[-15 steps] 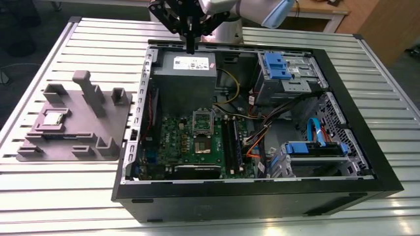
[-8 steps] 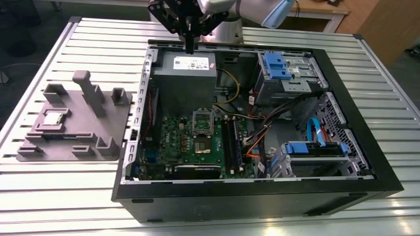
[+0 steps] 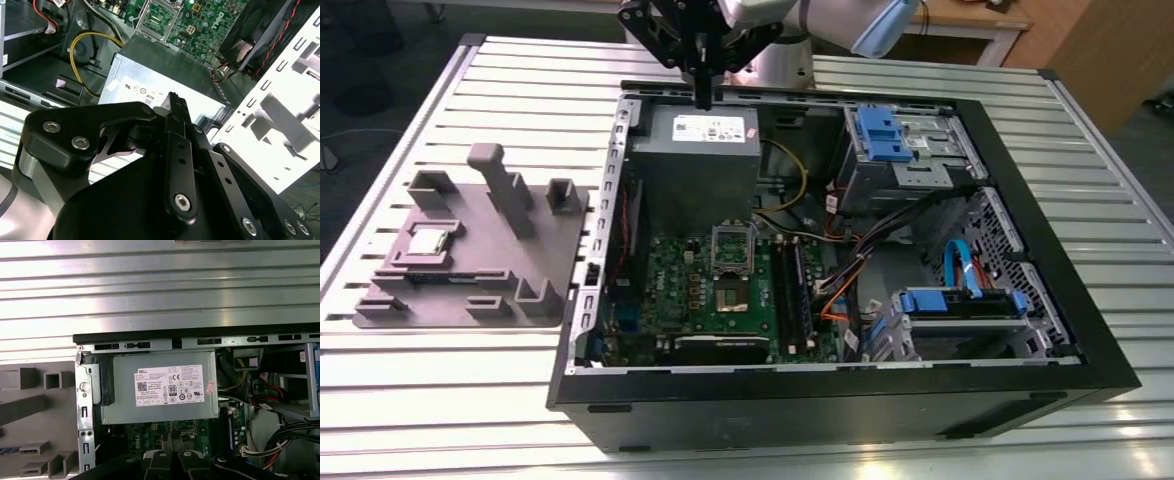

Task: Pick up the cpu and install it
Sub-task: 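Reach for the cpu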

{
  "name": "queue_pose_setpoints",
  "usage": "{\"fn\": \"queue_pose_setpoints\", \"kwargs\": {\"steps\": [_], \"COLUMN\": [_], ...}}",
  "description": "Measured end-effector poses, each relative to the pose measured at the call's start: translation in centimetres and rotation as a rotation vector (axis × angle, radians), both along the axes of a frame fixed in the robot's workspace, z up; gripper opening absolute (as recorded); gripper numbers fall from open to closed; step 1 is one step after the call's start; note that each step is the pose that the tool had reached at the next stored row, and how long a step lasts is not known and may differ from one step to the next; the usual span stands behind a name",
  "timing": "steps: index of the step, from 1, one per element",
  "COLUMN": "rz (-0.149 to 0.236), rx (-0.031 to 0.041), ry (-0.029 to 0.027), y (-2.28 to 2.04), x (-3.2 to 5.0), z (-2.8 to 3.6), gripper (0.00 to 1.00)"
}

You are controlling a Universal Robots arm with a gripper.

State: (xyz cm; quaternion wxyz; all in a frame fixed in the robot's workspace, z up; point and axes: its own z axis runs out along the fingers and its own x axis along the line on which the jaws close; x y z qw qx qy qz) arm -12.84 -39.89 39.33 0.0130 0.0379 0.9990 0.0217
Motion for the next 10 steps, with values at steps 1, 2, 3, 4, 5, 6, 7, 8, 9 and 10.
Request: {"fn": "queue_pose_setpoints", "kwargs": {"steps": [1,2,3,4,5,6,7,8,9,10], "rz": [0.000,0.000,0.000,0.000,0.000,0.000,0.000,0.000,0.000,0.000], "rx": [0.0001,0.0000,0.0000,0.0000,0.0000,0.0000,0.0000,0.0000,0.0000,0.0000], "ry": [0.0000,0.0000,0.0000,0.0000,0.0000,0.0000,-0.0001,0.0000,0.0000,0.0000], "y": [0.00,0.00,0.00,0.00,0.00,0.00,0.00,0.00,0.00,0.00], "x": [-0.02,-0.04,-0.06,-0.09,-0.11,-0.15,-0.18,-0.20,-0.22,-0.24], "z": [0.00,0.00,0.00,0.00,0.00,0.00,0.00,0.00,0.00,0.00], "gripper": [0.11,0.11,0.11,0.11,0.11,0.11,0.11,0.11,0.11,0.11]}}
